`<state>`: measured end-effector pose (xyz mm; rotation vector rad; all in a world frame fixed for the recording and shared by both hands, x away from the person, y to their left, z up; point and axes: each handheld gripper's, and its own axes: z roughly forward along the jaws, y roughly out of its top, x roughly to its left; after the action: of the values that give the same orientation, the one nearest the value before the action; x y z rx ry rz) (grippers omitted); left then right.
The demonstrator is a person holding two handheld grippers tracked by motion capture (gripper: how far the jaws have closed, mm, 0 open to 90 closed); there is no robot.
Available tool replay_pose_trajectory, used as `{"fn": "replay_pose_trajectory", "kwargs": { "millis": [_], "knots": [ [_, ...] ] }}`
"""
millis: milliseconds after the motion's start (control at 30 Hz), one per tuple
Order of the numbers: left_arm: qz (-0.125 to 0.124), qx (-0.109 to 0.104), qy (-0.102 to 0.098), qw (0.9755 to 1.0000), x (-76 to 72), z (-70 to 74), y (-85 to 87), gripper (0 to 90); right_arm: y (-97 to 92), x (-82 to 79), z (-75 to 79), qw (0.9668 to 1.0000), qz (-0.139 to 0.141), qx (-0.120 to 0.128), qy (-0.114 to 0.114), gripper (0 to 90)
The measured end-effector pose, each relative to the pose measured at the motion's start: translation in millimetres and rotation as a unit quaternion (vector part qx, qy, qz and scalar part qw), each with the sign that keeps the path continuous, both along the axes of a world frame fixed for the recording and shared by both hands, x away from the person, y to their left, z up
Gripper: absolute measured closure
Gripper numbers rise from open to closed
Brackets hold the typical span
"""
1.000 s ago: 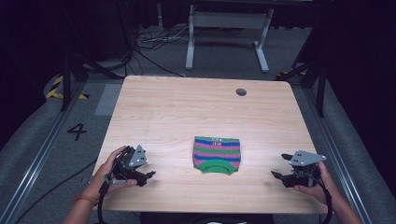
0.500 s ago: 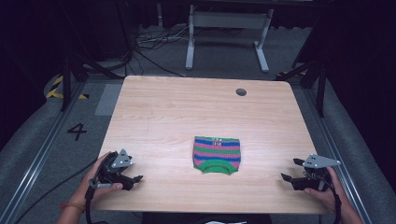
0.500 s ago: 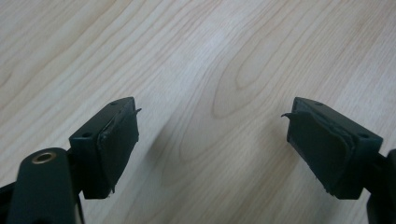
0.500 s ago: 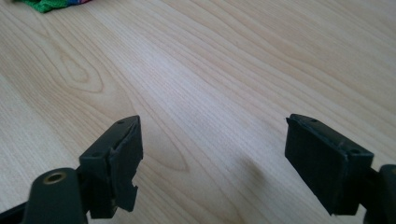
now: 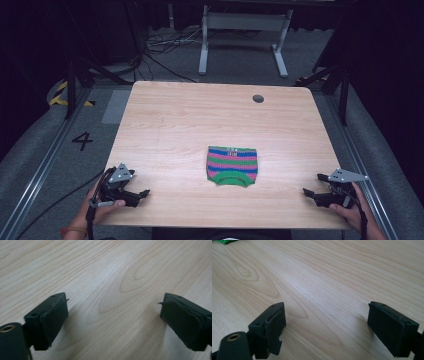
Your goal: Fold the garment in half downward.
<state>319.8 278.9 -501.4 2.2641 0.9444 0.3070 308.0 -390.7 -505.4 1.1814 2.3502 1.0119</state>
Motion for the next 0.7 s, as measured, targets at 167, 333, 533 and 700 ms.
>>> {"fn": "replay_pose_trajectory", "kwargs": {
  "millis": [167, 333, 533, 700],
  "knots": [
    [0.011, 0.003, -0.001, 0.9999, -1.9, 0.1, 0.4, 4.8, 0.5, 1.5, -0.2, 1.0000, 0.000, -0.001, -0.001, 14.8],
    [0.014, 0.003, 0.000, 0.9999, -2.0, 0.1, 0.5, 4.6, 1.4, 2.1, -0.3, 1.0000, -0.009, -0.001, 0.000, 14.8],
    [0.023, 0.004, 0.005, 0.9997, -0.7, -0.7, -0.6, 1.8, 1.3, 2.2, -0.3, 0.9999, -0.010, -0.002, 0.001, 13.7],
    [0.024, 0.006, 0.005, 0.9997, -0.2, -0.7, -0.6, 0.0, 1.9, 2.8, -0.6, 0.9998, -0.019, -0.003, 0.003, 10.4]
  ]
}}
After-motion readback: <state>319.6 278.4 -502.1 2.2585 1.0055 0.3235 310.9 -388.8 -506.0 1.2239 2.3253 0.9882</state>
